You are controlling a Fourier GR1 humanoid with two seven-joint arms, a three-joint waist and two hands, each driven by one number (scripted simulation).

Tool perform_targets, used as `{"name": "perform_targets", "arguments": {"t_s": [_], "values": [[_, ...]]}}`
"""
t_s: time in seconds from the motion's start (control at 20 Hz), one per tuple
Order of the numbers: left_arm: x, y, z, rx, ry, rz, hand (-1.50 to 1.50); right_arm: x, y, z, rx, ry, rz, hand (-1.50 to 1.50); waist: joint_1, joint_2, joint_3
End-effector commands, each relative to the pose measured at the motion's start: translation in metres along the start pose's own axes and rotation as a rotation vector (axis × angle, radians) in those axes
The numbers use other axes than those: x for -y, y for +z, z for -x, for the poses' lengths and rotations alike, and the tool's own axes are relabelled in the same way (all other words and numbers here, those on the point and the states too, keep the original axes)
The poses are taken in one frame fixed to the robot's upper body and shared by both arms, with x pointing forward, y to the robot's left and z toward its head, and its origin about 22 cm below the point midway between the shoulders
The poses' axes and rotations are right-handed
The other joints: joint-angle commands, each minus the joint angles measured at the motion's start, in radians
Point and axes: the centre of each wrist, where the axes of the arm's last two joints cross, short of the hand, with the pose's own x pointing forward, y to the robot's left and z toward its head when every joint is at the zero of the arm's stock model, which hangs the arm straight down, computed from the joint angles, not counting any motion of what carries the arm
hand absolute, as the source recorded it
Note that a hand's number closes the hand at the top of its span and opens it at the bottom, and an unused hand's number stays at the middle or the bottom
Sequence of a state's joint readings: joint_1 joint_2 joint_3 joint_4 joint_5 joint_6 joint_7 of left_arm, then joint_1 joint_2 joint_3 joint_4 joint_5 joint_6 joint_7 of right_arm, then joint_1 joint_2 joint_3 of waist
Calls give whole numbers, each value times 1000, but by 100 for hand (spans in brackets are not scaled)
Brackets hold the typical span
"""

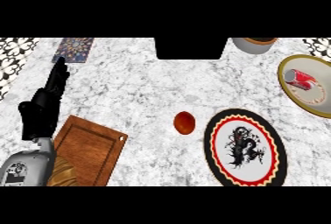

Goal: Pick the can from the plate and place it in the bowl

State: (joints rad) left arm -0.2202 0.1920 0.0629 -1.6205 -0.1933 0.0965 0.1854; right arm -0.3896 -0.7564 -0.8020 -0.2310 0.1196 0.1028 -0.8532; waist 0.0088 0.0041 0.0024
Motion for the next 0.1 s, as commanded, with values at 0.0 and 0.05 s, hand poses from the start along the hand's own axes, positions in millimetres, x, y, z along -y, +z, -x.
{"name": "perform_targets", "arguments": {"t_s": [0.0,0.05], "values": [[-17,-15,3,-7,14,-1,0,-2,-3,-3,-8,1,-23,-150,-7,-3,-2],[-11,1,6,-2,16,-4,0,9,10,4,8,-2,-13,-150,-6,-3,-2]]}}
